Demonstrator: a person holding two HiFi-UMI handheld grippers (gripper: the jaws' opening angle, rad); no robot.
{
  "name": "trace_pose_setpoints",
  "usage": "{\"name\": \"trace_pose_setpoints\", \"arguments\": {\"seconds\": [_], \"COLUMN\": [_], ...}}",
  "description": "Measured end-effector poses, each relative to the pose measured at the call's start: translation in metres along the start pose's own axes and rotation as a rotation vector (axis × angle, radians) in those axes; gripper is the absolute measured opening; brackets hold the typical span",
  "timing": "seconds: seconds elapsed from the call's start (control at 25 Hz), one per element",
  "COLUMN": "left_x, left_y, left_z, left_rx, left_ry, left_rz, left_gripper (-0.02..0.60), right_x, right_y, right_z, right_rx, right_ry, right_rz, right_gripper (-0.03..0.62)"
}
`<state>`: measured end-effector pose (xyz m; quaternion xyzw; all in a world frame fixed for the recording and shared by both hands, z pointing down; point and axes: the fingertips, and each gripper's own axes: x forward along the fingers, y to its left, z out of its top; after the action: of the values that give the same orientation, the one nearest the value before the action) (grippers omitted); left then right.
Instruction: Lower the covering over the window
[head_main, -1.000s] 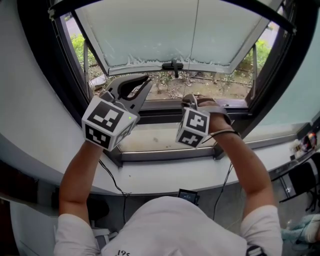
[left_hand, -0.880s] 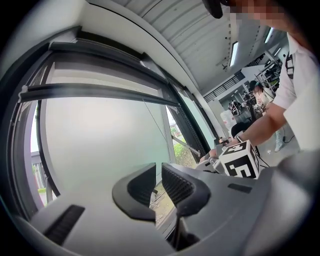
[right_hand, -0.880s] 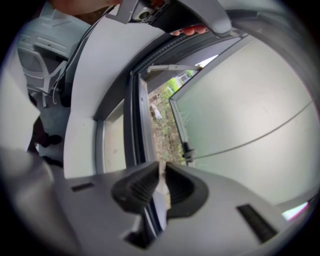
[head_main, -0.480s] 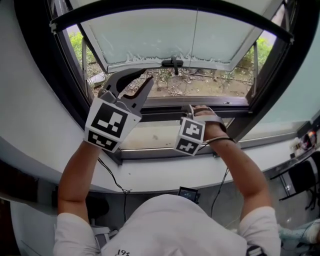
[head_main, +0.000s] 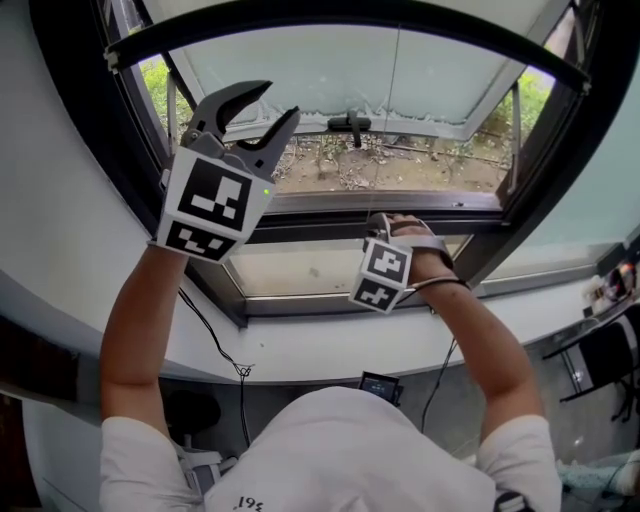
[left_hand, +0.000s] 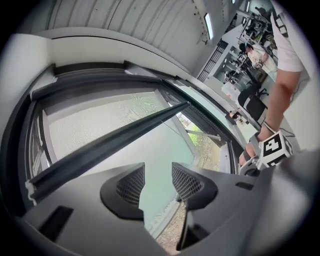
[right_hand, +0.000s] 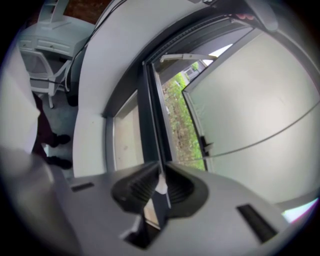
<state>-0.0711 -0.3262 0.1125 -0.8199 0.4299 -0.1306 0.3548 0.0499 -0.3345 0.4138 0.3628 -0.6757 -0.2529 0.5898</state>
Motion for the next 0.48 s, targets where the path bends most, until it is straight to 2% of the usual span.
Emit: {"name": "trace_pose_setpoints", "arguments": {"seconds": [0.2, 0.32, 0.48], "left_x": [0.011, 0.02, 0.034], "left_y": [0.022, 0.024, 0.021], "left_z": [0.005, 0.004, -0.006], "left_rx": [0.186, 0.287, 0.372], "left_ry": [0.052, 0.089, 0.135], "left_rz": [0.066, 0.068, 0.057], "left_gripper": [0.185, 0.202, 0.219], "right_x": [0.008, 0.015, 0.021], "right_y": [0.019, 0.036, 0.051], "right_z": [-0.006, -0.011, -0.012], "right_rx": [-0.025, -0.056, -0.051], "right_ry": [0.03, 0.054, 0.058], "right_rz": [0.032, 0.049, 0.073], "right_gripper": [0.049, 0.049, 0.049]}}
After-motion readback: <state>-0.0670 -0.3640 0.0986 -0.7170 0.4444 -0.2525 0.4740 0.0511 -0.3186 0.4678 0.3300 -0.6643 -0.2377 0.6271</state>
